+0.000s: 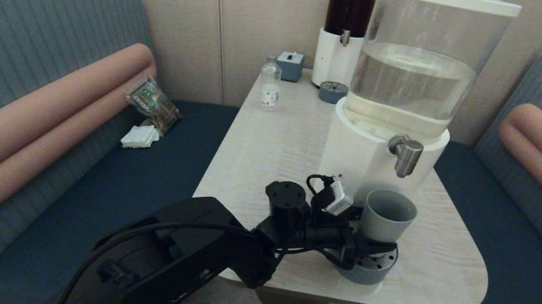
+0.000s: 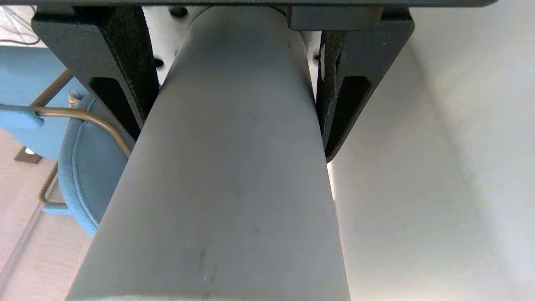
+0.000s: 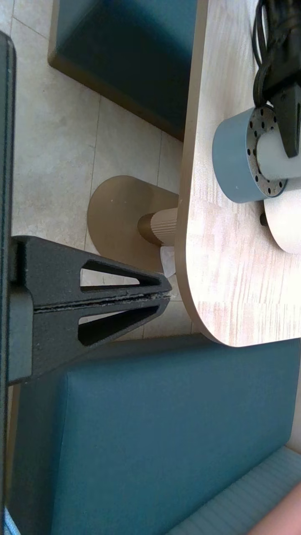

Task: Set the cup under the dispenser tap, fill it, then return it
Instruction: Place the cup next to the water dispenser

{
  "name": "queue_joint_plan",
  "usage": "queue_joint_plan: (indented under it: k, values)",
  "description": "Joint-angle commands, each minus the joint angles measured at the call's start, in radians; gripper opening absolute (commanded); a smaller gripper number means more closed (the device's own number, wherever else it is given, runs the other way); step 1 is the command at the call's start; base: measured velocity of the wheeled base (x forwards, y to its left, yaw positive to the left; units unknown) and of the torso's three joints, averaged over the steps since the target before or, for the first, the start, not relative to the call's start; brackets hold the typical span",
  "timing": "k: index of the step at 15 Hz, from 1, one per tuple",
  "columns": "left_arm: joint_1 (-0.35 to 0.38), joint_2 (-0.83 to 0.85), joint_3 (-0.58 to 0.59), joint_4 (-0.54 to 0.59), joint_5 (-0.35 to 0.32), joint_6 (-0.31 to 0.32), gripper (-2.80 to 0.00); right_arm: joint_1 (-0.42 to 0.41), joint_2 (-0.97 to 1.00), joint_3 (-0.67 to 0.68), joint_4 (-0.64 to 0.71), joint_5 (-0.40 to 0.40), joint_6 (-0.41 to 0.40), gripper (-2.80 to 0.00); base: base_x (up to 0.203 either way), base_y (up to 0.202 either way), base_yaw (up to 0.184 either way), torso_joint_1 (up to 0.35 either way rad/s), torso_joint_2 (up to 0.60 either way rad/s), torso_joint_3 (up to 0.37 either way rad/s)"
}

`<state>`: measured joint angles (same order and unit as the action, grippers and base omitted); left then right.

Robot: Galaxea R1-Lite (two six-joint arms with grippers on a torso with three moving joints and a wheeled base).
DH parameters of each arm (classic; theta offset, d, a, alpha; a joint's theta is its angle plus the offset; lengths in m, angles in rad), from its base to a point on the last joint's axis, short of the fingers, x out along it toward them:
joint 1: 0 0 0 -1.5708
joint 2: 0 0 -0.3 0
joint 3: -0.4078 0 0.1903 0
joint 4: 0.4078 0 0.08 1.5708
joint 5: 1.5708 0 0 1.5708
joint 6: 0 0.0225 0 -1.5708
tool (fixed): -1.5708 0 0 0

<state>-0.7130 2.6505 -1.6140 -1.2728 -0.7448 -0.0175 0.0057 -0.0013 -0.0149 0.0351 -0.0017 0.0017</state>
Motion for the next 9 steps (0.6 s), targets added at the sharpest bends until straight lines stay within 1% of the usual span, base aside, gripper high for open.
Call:
queue_joint_plan:
  k: [1,4,7,9]
  values:
    - [-0.005,-0.091,0.109,-0.012,0.006,0.001,-2.80,0.000,0.001,0.000,0.000,0.000,0.000,-2.80,0.000,0.000,0.000,0.000,0.00,0.000]
    - [-0.006,-0.183,0.227,-0.030,0.020,0.001,-2.80,0.000,0.000,0.000,0.000,0.000,0.000,-2.80,0.000,0.000,0.000,0.000,0.00,0.000]
    - [0.008,-0.227,0.354,-0.108,0.033,-0.001,-2.80,0.000,0.001,0.000,0.000,0.000,0.000,-2.80,0.000,0.000,0.000,0.000,0.00,0.000]
    - [0.037,-0.269,0.448,-0.150,0.034,-0.001,-2.80,0.000,0.000,0.000,0.000,0.000,0.000,-2.80,0.000,0.000,0.000,0.000,0.00,0.000]
